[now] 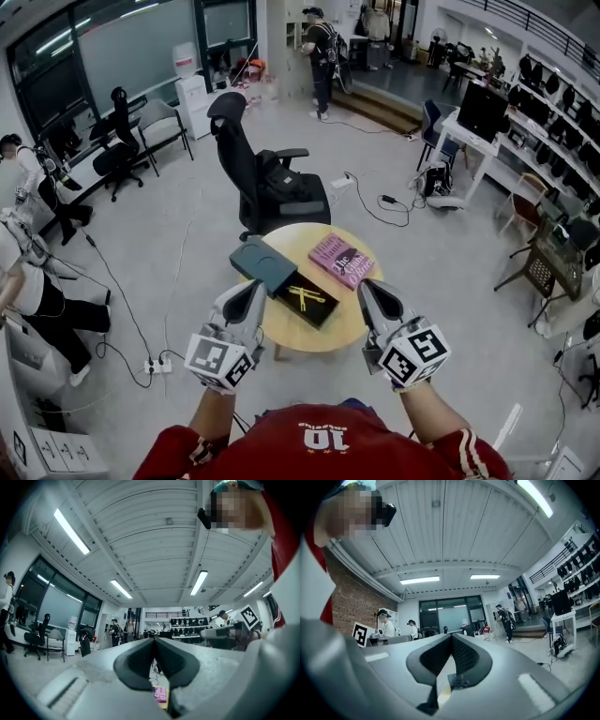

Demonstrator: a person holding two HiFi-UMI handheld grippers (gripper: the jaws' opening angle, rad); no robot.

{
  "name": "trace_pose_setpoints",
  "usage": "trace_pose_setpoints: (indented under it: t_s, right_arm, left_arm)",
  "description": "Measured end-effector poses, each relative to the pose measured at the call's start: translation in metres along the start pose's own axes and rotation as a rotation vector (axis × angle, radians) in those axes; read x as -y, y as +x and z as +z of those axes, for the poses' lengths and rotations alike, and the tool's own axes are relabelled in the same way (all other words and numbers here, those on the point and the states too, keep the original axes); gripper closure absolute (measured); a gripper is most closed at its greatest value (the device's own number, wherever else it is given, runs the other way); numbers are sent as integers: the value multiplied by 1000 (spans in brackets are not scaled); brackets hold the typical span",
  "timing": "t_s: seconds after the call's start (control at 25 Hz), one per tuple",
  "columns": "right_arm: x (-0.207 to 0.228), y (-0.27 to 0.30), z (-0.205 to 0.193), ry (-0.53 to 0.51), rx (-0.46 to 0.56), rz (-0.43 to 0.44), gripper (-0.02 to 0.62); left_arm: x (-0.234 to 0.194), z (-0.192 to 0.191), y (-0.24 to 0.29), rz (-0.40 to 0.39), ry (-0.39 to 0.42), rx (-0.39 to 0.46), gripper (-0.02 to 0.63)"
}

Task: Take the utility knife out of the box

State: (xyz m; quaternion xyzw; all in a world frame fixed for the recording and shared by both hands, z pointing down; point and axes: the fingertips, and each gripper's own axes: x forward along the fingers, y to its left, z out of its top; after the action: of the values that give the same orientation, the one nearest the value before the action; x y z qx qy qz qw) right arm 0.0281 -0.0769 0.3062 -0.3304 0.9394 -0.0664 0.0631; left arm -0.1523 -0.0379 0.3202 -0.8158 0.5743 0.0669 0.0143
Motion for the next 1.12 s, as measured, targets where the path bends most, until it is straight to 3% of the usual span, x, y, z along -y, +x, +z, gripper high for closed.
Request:
trace_pose_setpoints:
  t_s: [0.4,0.68,1.04,1.12]
  right_arm:
    - [20,39,-16,0,-50,11,604]
    - [34,81,-21,-38,-40,73,604]
    - [44,115,-23,-56,-31,136,467]
    - [48,119,-25,-58,-37,134,460]
  left_arm:
    - [-29,-15,20,14,-26,-6,603]
    - [-51,-20,40,55,2,-32,604]
    - [-61,-23,72,61,30,-42,603]
    - [-62,-25,76,62,27,-46,604]
